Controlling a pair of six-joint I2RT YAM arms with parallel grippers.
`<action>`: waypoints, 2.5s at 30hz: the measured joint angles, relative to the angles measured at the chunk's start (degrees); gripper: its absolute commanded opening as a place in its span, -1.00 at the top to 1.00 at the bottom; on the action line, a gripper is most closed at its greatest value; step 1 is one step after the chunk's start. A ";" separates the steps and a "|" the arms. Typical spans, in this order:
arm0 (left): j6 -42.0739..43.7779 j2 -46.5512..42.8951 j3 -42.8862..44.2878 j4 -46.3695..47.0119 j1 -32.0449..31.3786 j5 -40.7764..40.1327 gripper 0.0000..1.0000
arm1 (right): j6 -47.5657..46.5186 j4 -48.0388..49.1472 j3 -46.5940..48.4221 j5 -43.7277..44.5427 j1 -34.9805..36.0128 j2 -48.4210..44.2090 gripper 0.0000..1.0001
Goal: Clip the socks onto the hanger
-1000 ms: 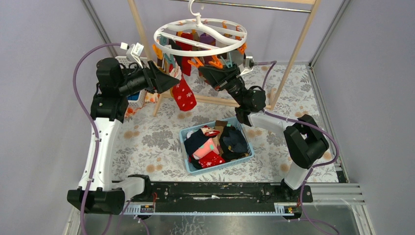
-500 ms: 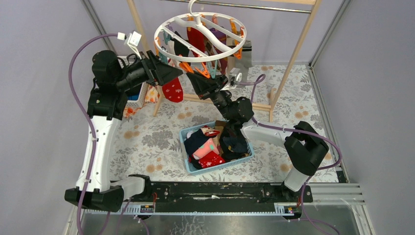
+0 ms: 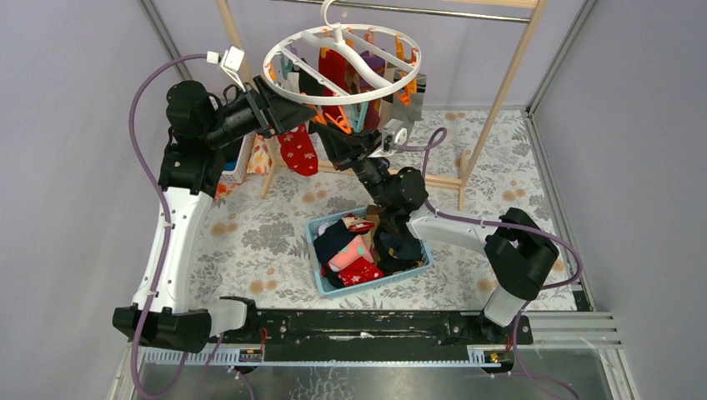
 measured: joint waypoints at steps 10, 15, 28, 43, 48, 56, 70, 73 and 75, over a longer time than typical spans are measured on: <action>-1.64 0.76 -1.01 1.70 -0.28 -1.31 -0.27 | -1.31 -0.04 0.31 0.42 0.57 0.00 1.00; -1.84 1.57 -1.01 2.32 -0.28 -1.55 -0.26 | -2.01 -0.24 0.44 0.46 0.74 0.02 1.00; -2.27 3.23 -0.94 3.28 -0.28 -1.60 0.52 | -3.74 -2.73 2.01 1.55 0.98 0.85 0.71; -0.09 3.30 -0.92 3.21 -0.28 -1.51 0.84 | -4.76 -6.99 -11.13 6.82 2.03 -7.30 -1.00; 1.27 3.26 -0.50 2.86 -0.28 -1.22 0.84 | 2.60 -13.84 -23.43 11.37 2.05 -19.41 -1.00; 3.30 3.19 -0.37 1.95 -0.28 -1.11 0.85 | 7.85 -47.45 -25.64 12.28 2.01 -34.69 -0.81; 4.15 3.19 -0.37 1.33 -0.28 -0.50 0.86 | 9.73 -75.58 -21.29 -6.82 -8.59 -23.71 -0.62; 4.39 3.17 -0.37 1.33 -0.28 -0.42 0.86 | 11.50 -74.71 -21.29 -13.57 -12.46 -23.28 -0.56; 4.59 3.17 -0.37 1.31 -0.28 -0.42 0.86 | 12.52 -73.81 -21.14 -17.70 -13.64 -22.51 -0.51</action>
